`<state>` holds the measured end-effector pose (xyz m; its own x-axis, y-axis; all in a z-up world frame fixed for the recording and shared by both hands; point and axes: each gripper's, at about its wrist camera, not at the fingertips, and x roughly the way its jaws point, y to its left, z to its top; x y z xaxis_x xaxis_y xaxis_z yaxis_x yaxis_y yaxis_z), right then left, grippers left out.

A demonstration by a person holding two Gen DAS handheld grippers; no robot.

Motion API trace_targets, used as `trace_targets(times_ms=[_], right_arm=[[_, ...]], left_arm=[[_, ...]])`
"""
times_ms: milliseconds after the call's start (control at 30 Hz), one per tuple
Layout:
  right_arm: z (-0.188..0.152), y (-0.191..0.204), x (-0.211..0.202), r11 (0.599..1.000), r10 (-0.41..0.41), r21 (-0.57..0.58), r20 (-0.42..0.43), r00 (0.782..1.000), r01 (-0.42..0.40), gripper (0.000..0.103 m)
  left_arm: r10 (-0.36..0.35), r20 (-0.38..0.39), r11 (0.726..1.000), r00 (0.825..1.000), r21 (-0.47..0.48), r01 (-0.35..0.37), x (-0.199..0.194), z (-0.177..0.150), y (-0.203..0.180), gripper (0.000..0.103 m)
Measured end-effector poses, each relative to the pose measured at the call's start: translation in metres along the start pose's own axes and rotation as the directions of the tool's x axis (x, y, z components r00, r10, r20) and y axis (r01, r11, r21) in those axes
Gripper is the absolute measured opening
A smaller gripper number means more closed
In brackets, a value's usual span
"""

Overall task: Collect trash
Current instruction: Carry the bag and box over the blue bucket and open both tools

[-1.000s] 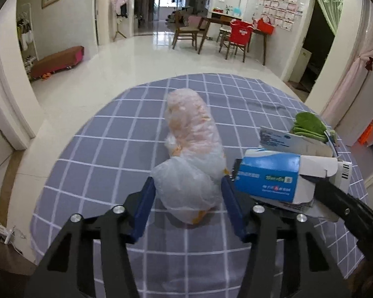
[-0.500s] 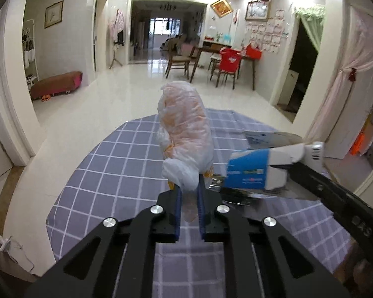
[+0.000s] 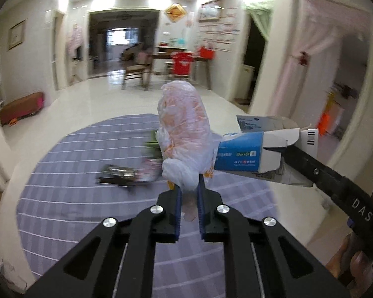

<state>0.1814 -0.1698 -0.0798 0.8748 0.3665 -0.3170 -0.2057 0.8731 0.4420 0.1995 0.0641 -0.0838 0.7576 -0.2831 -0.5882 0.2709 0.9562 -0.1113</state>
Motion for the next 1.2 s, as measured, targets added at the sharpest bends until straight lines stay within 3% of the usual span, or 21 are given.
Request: trace_targets(times_ms=[233, 467, 667, 900, 933, 1000, 1033, 1200], right_arm=[[-0.015, -0.095, -0.097, 0.977, -0.197, 0.101, 0.087, 0.977, 0.188, 0.003], [-0.041, -0.184, -0.145, 0.916, -0.375, 0.169, 0.038, 0.926, 0.364, 0.003], [-0.069, -0.24, -0.139, 0.888, -0.409, 0.207, -0.054, 0.911, 0.411, 0.003], [-0.095, -0.276, -0.084, 0.871, -0.383, 0.258, -0.178, 0.906, 0.419, 0.007], [-0.1, -0.284, -0.076, 0.865, -0.379, 0.27, -0.202, 0.903, 0.423, 0.013], [-0.117, -0.302, -0.065, 0.848, -0.359, 0.313, -0.256, 0.897, 0.429, 0.055], [-0.124, -0.307, -0.063, 0.841, -0.356, 0.327, -0.267, 0.896, 0.432, 0.065], [-0.132, -0.318, -0.077, 0.816, -0.363, 0.37, -0.27, 0.892, 0.444, 0.064]], left_arm=[[-0.144, -0.079, 0.977, 0.986, 0.146, 0.154, 0.025, -0.02, -0.133, 0.011], [-0.251, -0.197, 0.921, 0.948, 0.253, 0.297, 0.067, -0.058, -0.24, 0.011], [-0.225, -0.299, 0.911, 0.928, 0.274, 0.309, 0.118, -0.087, -0.273, 0.011], [-0.162, -0.368, 0.915, 0.915, 0.29, 0.279, 0.161, -0.103, -0.281, 0.011], [-0.158, -0.375, 0.916, 0.914, 0.29, 0.277, 0.166, -0.105, -0.281, 0.011], [-0.151, -0.387, 0.916, 0.909, 0.291, 0.276, 0.174, -0.108, -0.281, 0.011], [-0.15, -0.399, 0.917, 0.905, 0.287, 0.278, 0.179, -0.11, -0.28, 0.011], [-0.141, -0.442, 0.918, 0.886, 0.277, 0.285, 0.198, -0.121, -0.289, 0.011]])
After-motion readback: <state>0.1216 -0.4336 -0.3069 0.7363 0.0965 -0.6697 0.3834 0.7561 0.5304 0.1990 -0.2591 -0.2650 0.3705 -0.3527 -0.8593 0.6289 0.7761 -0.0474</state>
